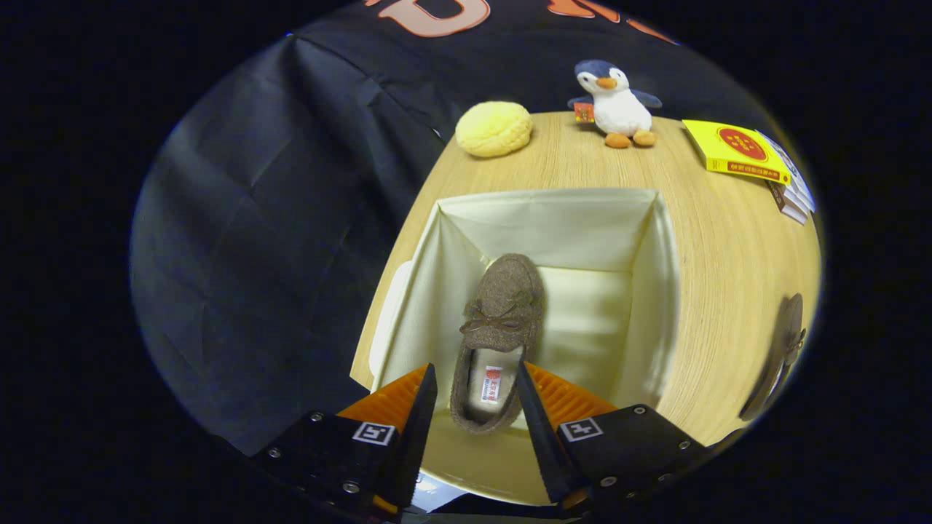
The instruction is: Open the storage box then place both shoes into the box .Put the left shoe in first, then the right shoe, with the right side of both shoes facing outward in a uniform manner.
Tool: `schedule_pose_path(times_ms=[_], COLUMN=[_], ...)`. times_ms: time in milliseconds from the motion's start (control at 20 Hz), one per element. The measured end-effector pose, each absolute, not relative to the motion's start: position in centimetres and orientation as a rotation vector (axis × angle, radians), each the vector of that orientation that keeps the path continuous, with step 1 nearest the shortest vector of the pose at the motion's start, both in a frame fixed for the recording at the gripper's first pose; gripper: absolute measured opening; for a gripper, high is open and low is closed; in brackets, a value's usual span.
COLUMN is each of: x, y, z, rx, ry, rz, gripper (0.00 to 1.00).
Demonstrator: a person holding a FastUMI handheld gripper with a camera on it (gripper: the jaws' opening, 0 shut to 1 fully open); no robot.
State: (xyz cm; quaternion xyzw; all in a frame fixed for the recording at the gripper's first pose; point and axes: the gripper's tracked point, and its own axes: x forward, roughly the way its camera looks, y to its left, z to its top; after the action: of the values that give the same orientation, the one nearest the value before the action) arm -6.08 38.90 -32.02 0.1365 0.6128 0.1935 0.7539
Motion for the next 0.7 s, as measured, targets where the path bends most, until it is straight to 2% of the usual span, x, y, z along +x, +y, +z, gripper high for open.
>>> schedule_pose_path(times_ms=[150, 350, 700], x=[-5.5, -5.9, -8.3], y=[34.8, 27.6, 13.5], z=[-29.4, -27.9, -30.2], rx=[0.298, 0.278, 0.238], ry=[1.249, 1.18, 1.149], rz=[0.45, 0.416, 0.218], gripper=[0.82, 0.93, 0.96])
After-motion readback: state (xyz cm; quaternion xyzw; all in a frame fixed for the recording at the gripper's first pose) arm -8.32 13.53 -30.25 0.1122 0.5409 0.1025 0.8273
